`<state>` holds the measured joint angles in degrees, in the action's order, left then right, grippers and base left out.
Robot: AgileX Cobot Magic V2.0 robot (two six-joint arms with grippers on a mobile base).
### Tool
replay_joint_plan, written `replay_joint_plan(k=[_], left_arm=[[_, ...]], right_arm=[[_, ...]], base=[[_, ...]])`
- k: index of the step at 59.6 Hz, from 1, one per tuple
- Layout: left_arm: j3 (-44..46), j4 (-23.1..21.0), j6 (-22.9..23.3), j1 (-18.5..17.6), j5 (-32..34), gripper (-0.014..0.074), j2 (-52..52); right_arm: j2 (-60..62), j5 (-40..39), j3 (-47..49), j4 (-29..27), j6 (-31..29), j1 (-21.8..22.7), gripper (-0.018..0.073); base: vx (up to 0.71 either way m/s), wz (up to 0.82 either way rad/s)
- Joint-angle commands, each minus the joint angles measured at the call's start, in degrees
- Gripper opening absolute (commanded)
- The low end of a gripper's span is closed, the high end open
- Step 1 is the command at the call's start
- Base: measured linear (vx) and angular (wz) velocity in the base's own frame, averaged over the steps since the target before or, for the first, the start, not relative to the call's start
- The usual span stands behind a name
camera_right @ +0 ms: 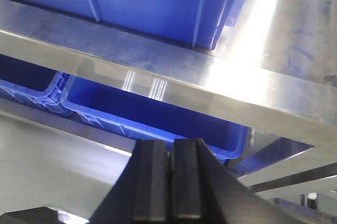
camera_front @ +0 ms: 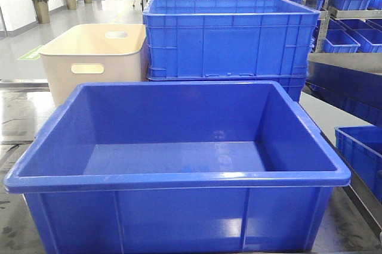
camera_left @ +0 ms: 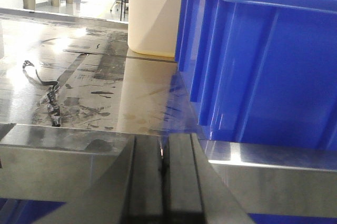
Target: Pick red and yellow blocks into blue bin
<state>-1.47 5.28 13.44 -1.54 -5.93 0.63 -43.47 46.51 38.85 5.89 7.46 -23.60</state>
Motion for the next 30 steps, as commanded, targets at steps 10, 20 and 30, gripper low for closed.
replay_joint_plan(k=[10,20,30], left_arm=[[0.9,-5.28,-6.73,-0.08,5.93,-0.0008,0.99],[0.96,-8.66,-10.72,-0.08,7.28,-0.0007,0.99],[0.96,-8.66,-10.72,-0.08,7.18,-0.0007,0.99]], right_arm=[[0.29,-3.07,1.61,0.97,-0.2,0.2,-0.001],[0.29,-3.07,1.61,0.97,-0.2,0.2,-0.001],[0.29,-3.07,1.61,0.97,-0.2,0.2,-0.001]], base=[[0.0,0.0],[0.0,0.0],[0.0,0.0]])
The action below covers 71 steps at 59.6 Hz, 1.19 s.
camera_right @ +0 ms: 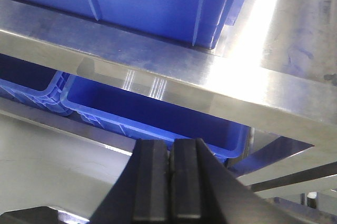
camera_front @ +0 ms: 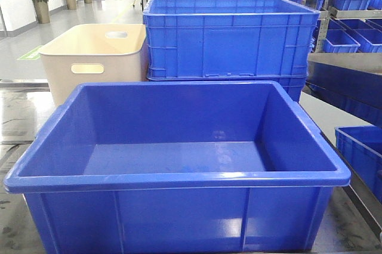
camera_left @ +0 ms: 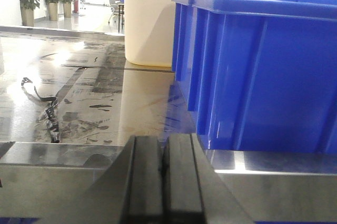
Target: Pick red and yellow blocks into blue bin
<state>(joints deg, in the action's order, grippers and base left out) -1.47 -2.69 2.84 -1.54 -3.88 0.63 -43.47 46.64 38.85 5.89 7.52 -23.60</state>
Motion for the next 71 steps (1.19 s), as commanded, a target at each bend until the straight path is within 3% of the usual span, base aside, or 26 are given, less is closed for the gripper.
replay_joint_plan(k=[1,38,45,60,71], left_arm=[[0.96,-0.69,-0.12,-0.08,5.13,-0.0007,0.99],[0.96,-0.69,-0.12,-0.08,5.13,-0.0007,0.99],[0.96,-0.69,-0.12,-0.08,5.07,-0.0007,0.99],[0.96,-0.69,-0.12,-0.08,5.08,-0.0007,0.99],[0.96,-0.69,-0.12,-0.08,5.08,-0.0007,0.99]], right_arm=[[0.29,-3.21,1.61,0.97,-0.26,0.2,-0.001],[2.72,-4.08,0.84,1.92,-0.53,0.42,-0.001],[9.4,-12.3,-5.0,2.28,-0.49,5.03,-0.001],[29.95,-35.37,-27.81,0.87,-0.23,17.76,-0.001],[39.12,-42.18,-37.01,-2.16,0.57,22.62,-0.001]], base=[[0.0,0.0],[0.0,0.0],[0.0,0.0],[0.0,0.0],[0.0,0.0]])
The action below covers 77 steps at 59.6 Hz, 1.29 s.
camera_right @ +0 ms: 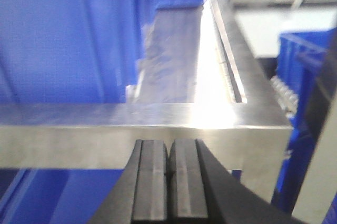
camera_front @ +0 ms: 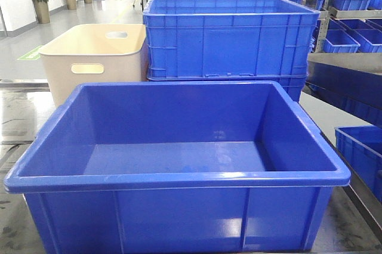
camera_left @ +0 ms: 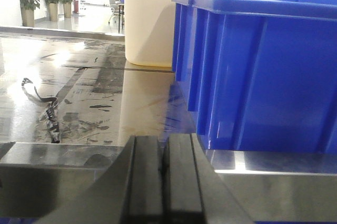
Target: Pick red and yellow blocks into blue bin
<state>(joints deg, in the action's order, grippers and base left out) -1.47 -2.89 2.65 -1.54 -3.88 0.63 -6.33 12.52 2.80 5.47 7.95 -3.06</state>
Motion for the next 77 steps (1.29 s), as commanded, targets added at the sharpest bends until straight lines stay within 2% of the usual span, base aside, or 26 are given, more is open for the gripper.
replay_joint_plan(k=[1,17,77], left_arm=[[0.96,-0.49,0.06,-0.08,5.08,-0.0007,0.99],[0.96,-0.44,0.06,-0.07,5.08,-0.0007,0.99],[0.96,-0.44,0.06,-0.07,5.08,-0.0007,0.99]], right_arm=[[2.57,-8.62,-1.63,-2.04,0.13,2.41,-0.001],[7.5,-11.1,-4.94,-2.67,-3.97,3.62,-0.001],[7.44,-11.53,-4.94,-2.94,-3.74,3.62,-0.001]], base=[[0.0,0.0],[0.0,0.0],[0.0,0.0]])
